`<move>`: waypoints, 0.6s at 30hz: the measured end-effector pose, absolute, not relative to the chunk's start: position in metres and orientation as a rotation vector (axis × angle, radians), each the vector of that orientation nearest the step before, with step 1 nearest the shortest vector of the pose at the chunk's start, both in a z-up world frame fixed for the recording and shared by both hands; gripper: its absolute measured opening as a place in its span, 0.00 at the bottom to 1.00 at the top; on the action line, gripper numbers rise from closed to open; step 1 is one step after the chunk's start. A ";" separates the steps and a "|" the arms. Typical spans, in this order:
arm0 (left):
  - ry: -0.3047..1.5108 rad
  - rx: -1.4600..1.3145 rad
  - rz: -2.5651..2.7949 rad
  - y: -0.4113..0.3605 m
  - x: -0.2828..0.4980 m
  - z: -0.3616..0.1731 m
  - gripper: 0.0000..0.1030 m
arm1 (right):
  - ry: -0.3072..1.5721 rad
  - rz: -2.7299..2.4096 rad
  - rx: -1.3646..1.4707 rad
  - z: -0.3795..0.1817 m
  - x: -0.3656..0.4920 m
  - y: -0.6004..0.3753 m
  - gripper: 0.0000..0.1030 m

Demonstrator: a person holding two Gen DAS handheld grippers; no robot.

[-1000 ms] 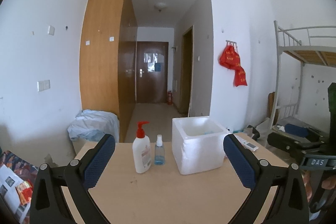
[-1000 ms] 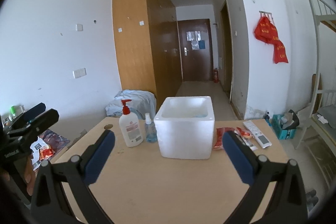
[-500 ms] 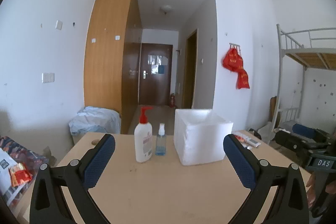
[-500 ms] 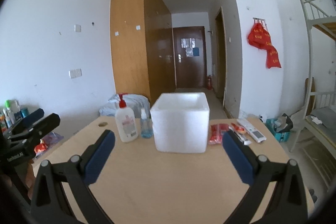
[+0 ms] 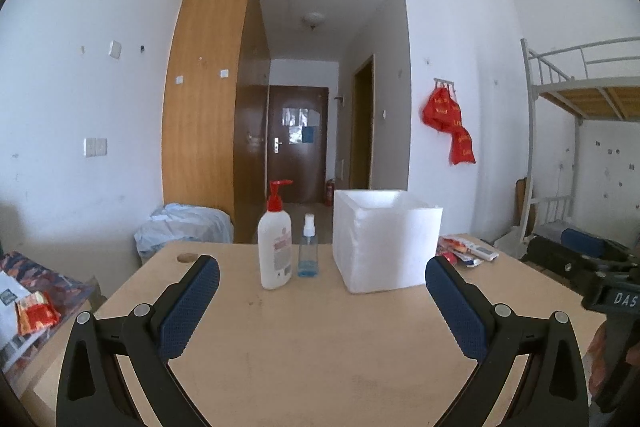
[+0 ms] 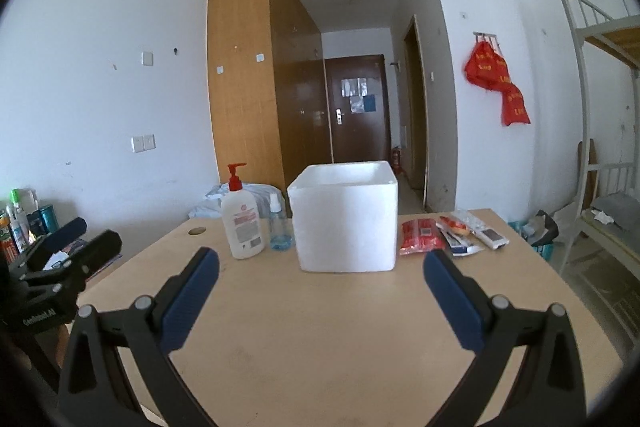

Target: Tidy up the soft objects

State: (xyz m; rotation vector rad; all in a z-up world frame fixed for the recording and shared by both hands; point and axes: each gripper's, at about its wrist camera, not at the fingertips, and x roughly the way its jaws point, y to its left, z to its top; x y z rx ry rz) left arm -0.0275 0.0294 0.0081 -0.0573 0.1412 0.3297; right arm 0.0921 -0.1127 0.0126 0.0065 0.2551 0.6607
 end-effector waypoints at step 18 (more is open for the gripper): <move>0.189 -0.117 0.365 0.032 -0.043 -0.017 1.00 | 0.239 0.663 0.025 -0.003 0.070 -0.118 1.00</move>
